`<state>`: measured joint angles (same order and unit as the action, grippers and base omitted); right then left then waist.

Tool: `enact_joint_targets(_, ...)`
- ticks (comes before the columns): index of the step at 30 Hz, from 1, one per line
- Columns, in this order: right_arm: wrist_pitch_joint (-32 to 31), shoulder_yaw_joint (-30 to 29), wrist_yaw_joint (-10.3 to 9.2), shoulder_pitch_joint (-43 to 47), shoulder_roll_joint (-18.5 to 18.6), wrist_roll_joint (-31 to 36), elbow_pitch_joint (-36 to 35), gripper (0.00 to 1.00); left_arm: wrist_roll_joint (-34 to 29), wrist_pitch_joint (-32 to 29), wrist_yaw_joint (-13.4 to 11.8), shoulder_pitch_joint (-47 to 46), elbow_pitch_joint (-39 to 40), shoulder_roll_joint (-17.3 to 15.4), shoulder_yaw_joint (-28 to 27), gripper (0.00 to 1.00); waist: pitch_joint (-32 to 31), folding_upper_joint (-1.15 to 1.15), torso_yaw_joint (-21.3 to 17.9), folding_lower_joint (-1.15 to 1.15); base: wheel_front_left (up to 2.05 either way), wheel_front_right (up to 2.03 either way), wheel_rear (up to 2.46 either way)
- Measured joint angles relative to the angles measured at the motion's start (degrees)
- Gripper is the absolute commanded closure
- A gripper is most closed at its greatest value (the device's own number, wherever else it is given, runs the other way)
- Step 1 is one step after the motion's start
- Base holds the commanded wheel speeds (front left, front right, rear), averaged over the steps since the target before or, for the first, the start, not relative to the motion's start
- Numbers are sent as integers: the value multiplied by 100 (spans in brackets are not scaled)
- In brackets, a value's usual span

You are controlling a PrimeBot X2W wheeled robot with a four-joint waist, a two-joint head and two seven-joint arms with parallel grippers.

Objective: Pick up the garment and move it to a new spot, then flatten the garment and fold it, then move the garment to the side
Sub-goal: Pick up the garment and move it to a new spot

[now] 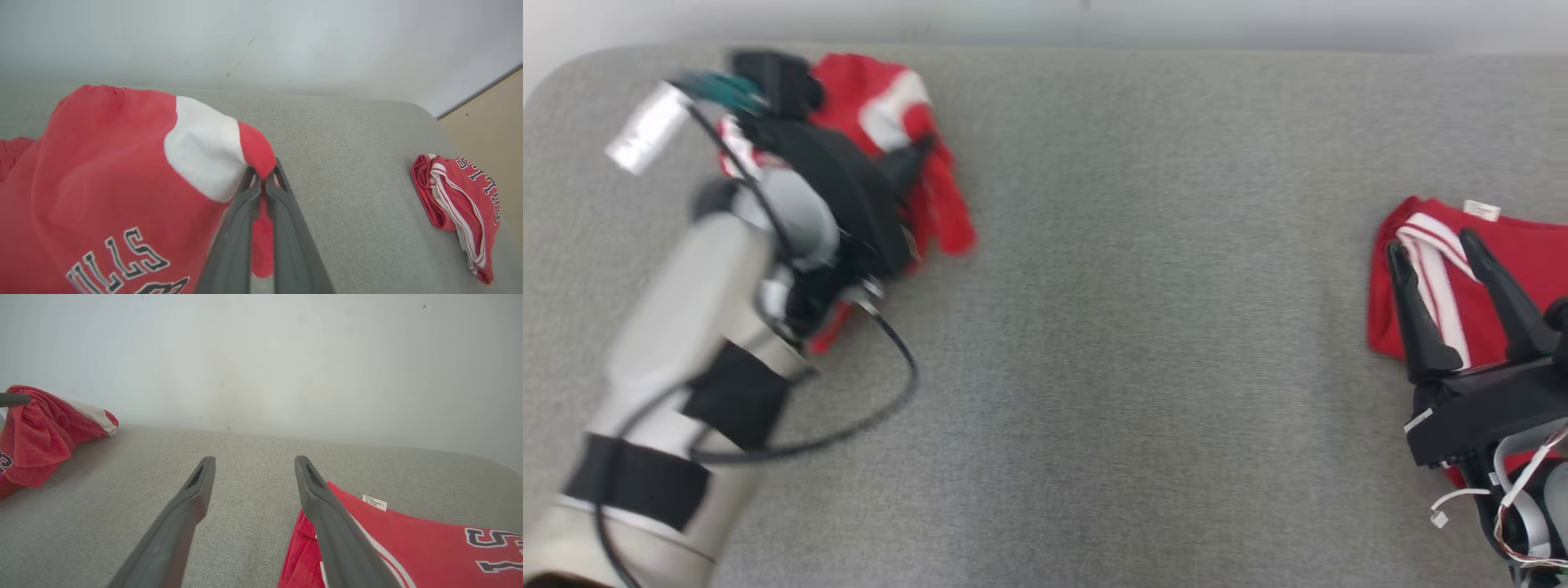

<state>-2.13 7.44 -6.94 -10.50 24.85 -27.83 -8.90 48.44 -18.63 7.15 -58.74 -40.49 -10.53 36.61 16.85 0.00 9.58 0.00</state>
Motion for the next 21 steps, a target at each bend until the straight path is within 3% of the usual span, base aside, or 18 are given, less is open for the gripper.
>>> enact_joint_targets(12, 325, -10, 40, 241, -155, -85, 390, 0, 673, 179, 0, 1111, 538, 800, 958, 100, -485, 0, -355, 0, 0, 0, 0)
enact_joint_targets(21, 425, 129, 141, 220, -246, -90, 430, 0, 938, 412, 0, 1536, 421, 792, 1314, 100, -654, 0, -450, -1, 0, 0, 0)
